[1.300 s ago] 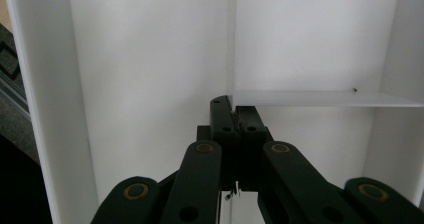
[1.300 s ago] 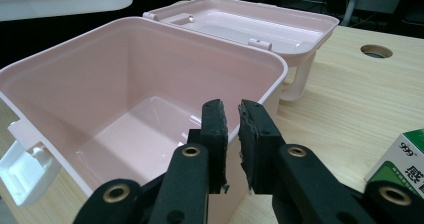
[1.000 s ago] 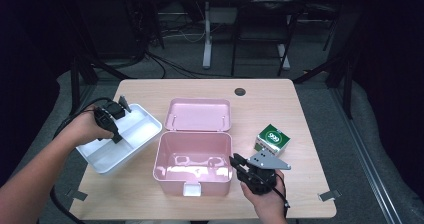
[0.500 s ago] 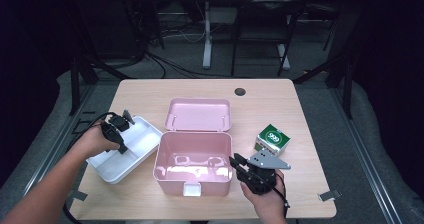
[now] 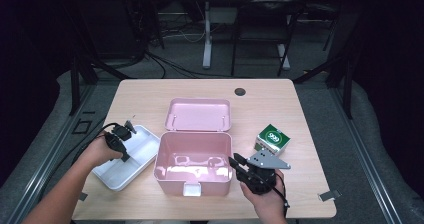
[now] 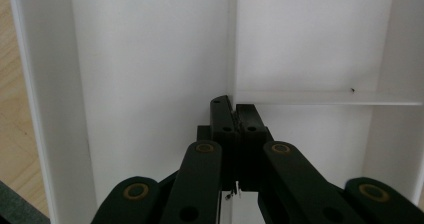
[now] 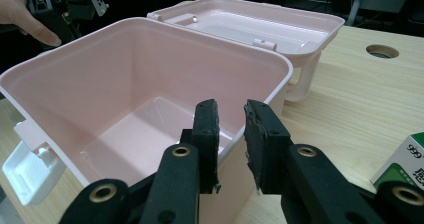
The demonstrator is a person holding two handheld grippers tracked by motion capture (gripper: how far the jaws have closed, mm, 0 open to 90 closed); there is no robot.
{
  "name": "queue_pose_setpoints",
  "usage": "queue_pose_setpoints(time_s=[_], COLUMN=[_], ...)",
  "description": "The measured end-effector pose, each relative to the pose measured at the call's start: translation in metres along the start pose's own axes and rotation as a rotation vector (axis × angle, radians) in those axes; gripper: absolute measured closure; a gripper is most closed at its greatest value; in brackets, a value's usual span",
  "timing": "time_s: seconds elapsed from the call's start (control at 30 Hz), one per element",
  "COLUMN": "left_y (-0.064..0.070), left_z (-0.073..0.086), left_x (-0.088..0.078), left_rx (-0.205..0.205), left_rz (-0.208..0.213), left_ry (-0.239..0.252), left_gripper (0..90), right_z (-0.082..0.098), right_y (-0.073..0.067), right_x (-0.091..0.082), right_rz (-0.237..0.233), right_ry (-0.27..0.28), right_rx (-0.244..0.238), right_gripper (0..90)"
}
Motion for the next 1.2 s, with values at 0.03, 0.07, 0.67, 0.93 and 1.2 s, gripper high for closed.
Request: queue_pose_setpoints(time_s=[0.03,0.07,0.67,0.93,1.2], left_y=[0.001,0.002,0.010,0.012,0.021], left_z=[0.001,0.001,0.015,0.019,0.018], left_x=[0.002,0.002,-0.009,-0.020,-0.032], left_rx=[-0.004,-0.002,-0.010,0.029,0.048], left_rz=[-0.004,-0.012,-0.023,-0.019,0.024], left_ry=[0.006,0.003,0.042,0.076,0.129], left_gripper=[89.2,89.2,60.1,50.7,50.9], right_z=[0.000,0.000,-0.007,-0.015,-0.019], right_y=[0.000,0.000,-0.001,0.001,-0.001], right_x=[0.000,0.000,0.007,0.006,0.010], right_rz=[0.000,-0.004,-0.040,-0.073,-0.087], right_ry=[0.003,0.000,-0.049,-0.099,-0.140], right_rx=[0.002,-0.002,-0.012,-0.017,-0.016], right_gripper=[74.8,74.3,66.6,63.8,60.3])
Point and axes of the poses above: each handheld gripper's, and its own axes: x roughly forward along the jaws, z roughly out of its underside, y roughly to its right, the point moved 4 cm from there along x, roughly forward along the jaws, and after that the axes turned 10 degrees about y, right-handed, at the moved point
